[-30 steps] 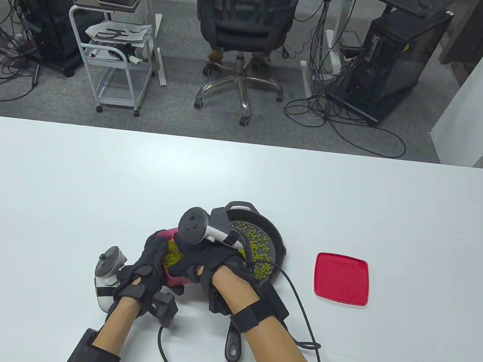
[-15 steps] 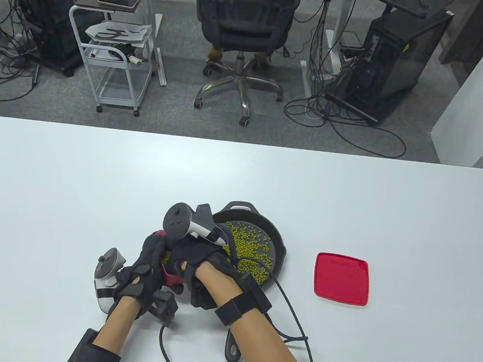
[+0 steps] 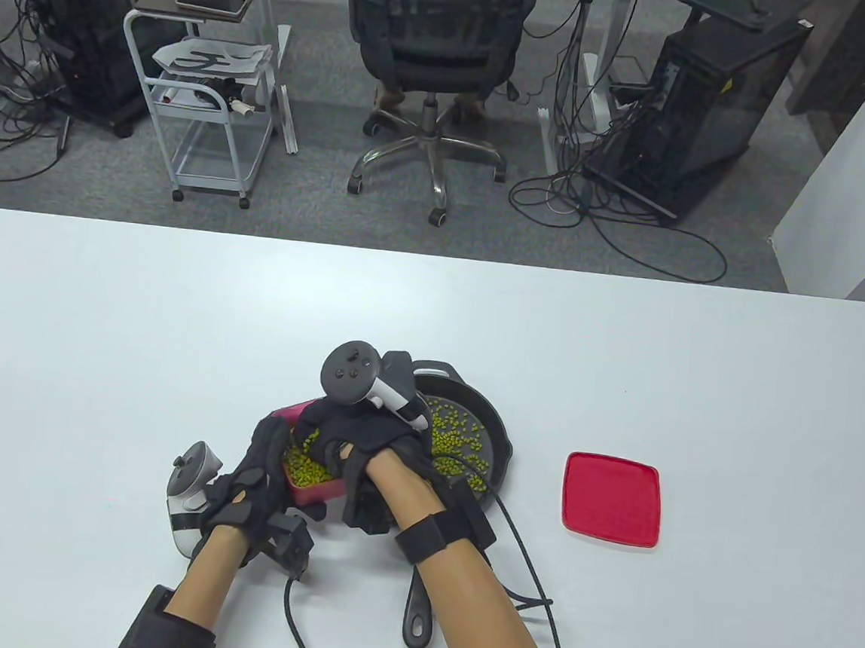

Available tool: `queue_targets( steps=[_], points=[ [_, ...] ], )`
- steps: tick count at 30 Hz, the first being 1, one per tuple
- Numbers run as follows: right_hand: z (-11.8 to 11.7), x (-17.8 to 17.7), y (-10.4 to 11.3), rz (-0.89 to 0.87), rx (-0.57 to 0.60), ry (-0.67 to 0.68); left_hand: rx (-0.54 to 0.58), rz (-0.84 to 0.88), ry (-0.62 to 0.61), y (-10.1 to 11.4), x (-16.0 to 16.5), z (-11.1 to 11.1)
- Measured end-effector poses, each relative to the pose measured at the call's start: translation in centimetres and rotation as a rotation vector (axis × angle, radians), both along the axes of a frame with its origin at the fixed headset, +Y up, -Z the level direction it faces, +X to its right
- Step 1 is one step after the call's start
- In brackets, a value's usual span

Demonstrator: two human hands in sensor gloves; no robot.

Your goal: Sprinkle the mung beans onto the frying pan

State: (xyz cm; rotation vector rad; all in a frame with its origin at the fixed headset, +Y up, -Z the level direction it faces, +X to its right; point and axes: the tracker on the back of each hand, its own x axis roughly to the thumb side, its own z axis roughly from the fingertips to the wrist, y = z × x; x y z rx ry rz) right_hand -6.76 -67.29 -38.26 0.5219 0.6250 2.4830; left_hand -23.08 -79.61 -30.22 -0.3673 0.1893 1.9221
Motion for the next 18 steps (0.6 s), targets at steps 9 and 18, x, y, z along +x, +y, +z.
queue_targets(
  steps=[9,18],
  points=[
    [-2.1,4.8,1.9,-0.119,0.009,-0.142,-0.019,-0.042,-0.021,-0.1,-0.2,0.0],
    [-4.6,10.0,-0.9,-0.086,0.009,-0.354,-0.014,-0.029,-0.013,0.3,-0.6,-0.1]
  ],
)
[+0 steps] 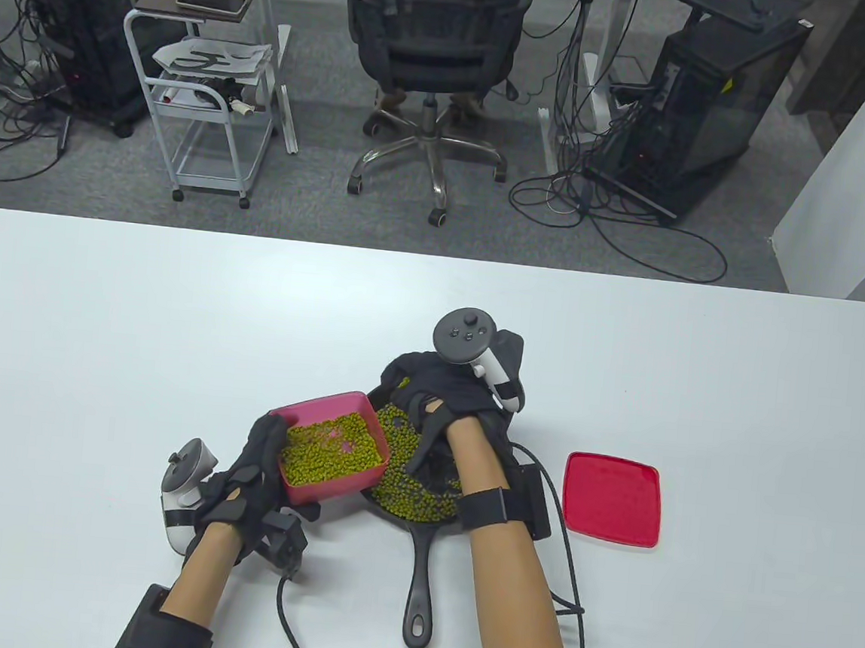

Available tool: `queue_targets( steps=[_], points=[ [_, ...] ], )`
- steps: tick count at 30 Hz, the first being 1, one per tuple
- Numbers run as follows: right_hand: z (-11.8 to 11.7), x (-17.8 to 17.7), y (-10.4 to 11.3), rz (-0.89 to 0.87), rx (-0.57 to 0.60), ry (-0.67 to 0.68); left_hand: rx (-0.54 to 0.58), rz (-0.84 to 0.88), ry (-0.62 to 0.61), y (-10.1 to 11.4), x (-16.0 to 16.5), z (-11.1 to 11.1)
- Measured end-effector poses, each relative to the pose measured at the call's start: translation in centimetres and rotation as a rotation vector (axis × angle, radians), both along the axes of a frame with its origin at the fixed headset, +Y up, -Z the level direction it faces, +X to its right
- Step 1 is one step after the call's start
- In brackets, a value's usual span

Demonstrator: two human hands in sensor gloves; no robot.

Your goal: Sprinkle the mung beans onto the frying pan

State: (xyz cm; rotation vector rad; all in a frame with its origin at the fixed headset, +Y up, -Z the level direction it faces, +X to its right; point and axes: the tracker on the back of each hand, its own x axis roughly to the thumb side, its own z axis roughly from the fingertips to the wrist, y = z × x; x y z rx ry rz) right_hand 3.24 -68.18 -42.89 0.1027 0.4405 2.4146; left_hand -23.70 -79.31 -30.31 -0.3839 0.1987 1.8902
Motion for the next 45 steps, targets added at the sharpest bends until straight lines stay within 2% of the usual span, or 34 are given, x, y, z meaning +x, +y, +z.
queue_targets(
  steps=[4,9,15,20,26,31,36,40,45],
  points=[
    [-0.8,0.3,-2.0,0.038,0.013,-0.048,-0.002,0.001,0.005,0.0,-0.2,0.0],
    [-2.0,0.2,-3.3,0.106,0.012,-0.084,0.003,0.011,0.011,0.1,-0.5,0.0],
    [-3.0,1.8,-3.8,0.13,0.02,-0.143,0.003,0.016,0.018,0.2,-0.7,0.0],
    [-3.0,3.7,-3.5,0.248,0.029,-0.142,0.003,0.016,0.016,0.3,-0.7,-0.1],
    [-1.7,5.2,-3.5,0.383,-0.093,-0.03,0.004,0.005,0.011,0.2,-0.8,-0.1],
    [-0.3,5.2,-3.5,0.38,-0.213,0.077,0.007,0.002,0.006,0.1,-0.8,-0.2],
    [1.2,3.7,-3.6,0.303,-0.351,0.207,0.012,0.0,0.002,0.1,-0.7,-0.1],
    [2.1,2.3,-3.7,0.223,-0.367,0.29,0.013,-0.003,0.0,0.0,-0.7,-0.1],
    [2.5,1.3,-3.3,0.181,-0.364,0.312,0.013,-0.009,0.0,0.0,-0.6,-0.1]
  ],
)
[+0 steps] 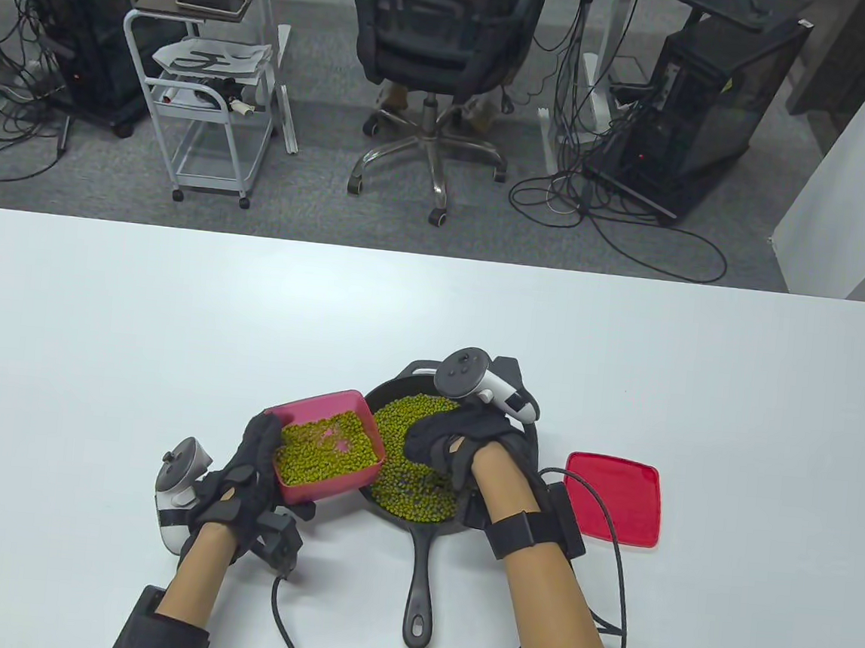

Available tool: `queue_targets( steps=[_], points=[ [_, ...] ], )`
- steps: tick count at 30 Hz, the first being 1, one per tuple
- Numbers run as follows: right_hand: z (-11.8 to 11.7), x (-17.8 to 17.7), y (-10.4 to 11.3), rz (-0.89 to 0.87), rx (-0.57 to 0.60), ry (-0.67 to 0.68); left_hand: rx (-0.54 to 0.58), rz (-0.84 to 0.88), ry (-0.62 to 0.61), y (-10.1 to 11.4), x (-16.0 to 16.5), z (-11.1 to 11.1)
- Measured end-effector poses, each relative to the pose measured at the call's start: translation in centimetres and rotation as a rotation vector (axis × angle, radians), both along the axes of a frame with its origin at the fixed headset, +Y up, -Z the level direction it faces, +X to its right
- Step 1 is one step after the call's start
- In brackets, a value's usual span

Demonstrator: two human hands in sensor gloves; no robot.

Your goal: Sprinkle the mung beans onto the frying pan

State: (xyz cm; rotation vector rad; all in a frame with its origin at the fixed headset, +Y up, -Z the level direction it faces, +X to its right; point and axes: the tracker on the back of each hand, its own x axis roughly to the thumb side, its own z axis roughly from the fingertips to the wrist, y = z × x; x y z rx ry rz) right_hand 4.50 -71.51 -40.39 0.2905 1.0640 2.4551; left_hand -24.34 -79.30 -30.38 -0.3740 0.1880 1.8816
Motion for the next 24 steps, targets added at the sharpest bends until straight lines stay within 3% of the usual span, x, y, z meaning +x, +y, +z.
queue_targets(
  steps=[4,10,14,17,22,24],
  points=[
    [0.3,-0.1,1.6,-0.066,0.045,0.005,0.0,-0.012,-0.002,0.0,0.1,0.0],
    [1.4,-0.6,6.1,-0.263,0.187,0.015,0.004,-0.03,-0.012,-0.1,0.4,-0.1],
    [3.1,-2.9,8.2,-0.426,0.268,0.053,0.005,-0.042,-0.027,-0.1,0.8,-0.1],
    [4.4,-5.6,8.1,-0.389,0.295,0.127,0.009,-0.044,-0.034,-0.1,1.1,0.0],
    [5.3,-9.6,5.4,-0.076,0.352,0.249,0.02,-0.041,-0.048,0.2,1.3,0.3],
    [5.4,-10.7,4.1,0.04,0.265,0.28,0.023,-0.042,-0.051,0.4,1.6,0.4]
  ],
)
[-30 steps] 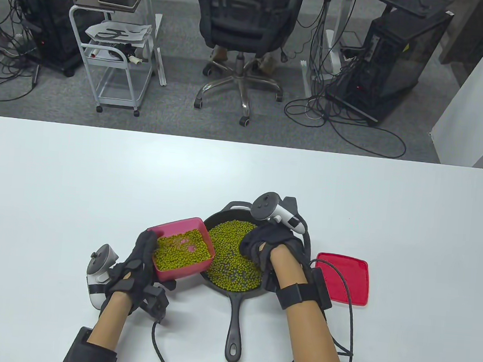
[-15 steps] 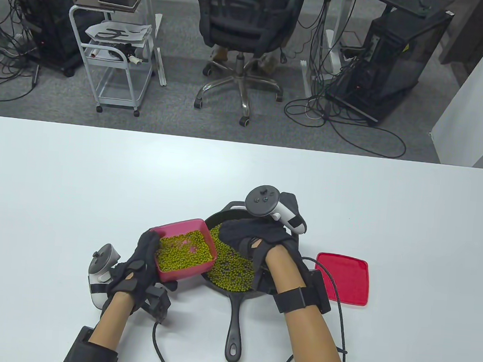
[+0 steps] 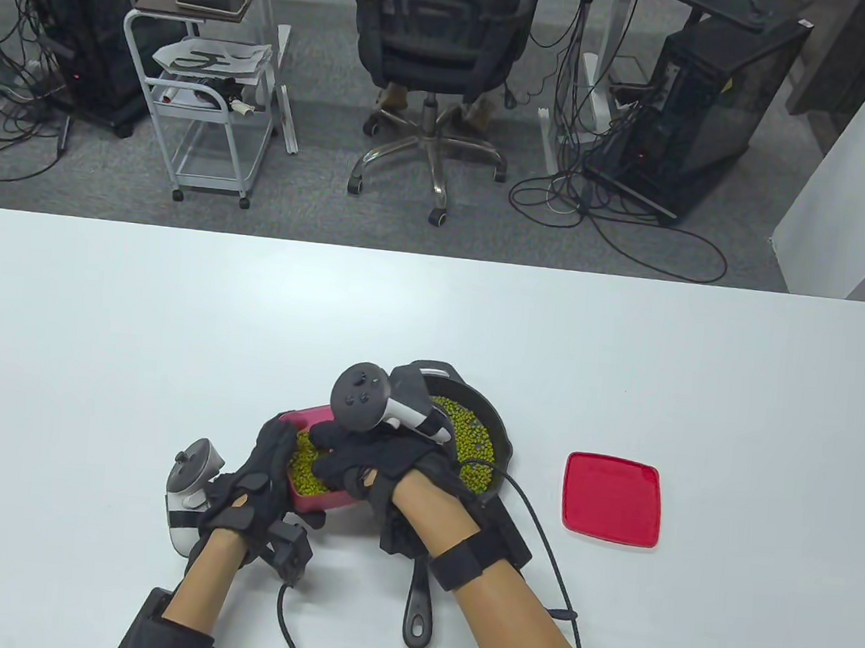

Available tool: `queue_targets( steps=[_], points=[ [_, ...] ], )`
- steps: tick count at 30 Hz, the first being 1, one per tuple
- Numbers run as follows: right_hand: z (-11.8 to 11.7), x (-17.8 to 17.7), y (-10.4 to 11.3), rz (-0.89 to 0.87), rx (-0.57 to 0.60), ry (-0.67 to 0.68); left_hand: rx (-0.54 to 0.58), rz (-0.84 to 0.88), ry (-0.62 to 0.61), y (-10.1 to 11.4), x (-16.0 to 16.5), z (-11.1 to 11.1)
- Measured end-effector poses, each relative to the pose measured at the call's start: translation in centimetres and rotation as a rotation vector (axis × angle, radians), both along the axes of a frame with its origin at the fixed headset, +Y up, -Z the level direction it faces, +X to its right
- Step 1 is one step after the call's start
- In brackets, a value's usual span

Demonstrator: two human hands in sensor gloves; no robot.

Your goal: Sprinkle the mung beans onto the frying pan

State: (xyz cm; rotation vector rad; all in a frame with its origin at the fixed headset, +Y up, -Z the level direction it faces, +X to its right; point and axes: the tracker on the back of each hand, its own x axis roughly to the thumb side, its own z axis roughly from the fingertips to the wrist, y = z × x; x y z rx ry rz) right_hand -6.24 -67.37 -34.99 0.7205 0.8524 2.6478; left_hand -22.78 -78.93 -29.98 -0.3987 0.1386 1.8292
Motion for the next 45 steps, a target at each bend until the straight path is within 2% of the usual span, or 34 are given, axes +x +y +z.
queue_targets(
  steps=[2,5,7,9,15,18,20,24,32,37,40,45],
  points=[
    [0.0,-0.5,-0.3,0.062,-0.066,-0.002,-0.003,-0.052,0.005,-0.2,0.1,0.0],
    [-0.3,-0.9,-0.5,0.065,-0.062,-0.03,-0.014,0.008,0.012,-0.3,0.2,0.0],
    [-0.5,-1.3,-0.6,0.064,-0.088,-0.038,-0.007,-0.024,0.006,-0.3,0.4,0.1],
    [-0.7,-1.7,-0.8,0.067,-0.033,-0.022,-0.01,-0.016,0.042,-0.3,0.5,0.1],
    [-0.6,-2.8,-1.2,0.037,0.047,-0.039,-0.027,-0.017,0.038,-0.7,0.2,0.0],
    [-0.8,-2.8,-1.1,0.009,0.132,-0.056,-0.027,0.008,0.029,-0.9,0.2,-0.1],
    [-1.1,-2.5,-1.0,-0.033,0.109,-0.073,-0.024,0.029,0.034,-1.0,0.2,-0.2],
    [-1.9,-1.6,-0.6,-0.137,0.049,-0.116,-0.007,-0.011,0.021,-0.5,0.0,-0.3],
    [-3.2,0.8,2.1,-0.27,0.083,-0.196,-0.009,0.003,0.028,-0.4,-0.2,-0.3],
    [-4.7,3.7,3.5,-0.354,0.094,-0.288,-0.021,0.006,0.036,-0.5,-0.6,-0.3],
    [-5.9,5.8,3.2,-0.349,0.094,-0.371,-0.021,-0.01,0.044,-0.5,-0.9,-0.4],
    [-7.7,8.3,0.9,-0.266,0.104,-0.495,-0.023,-0.002,0.047,-0.4,-1.2,-0.5]
  ],
)
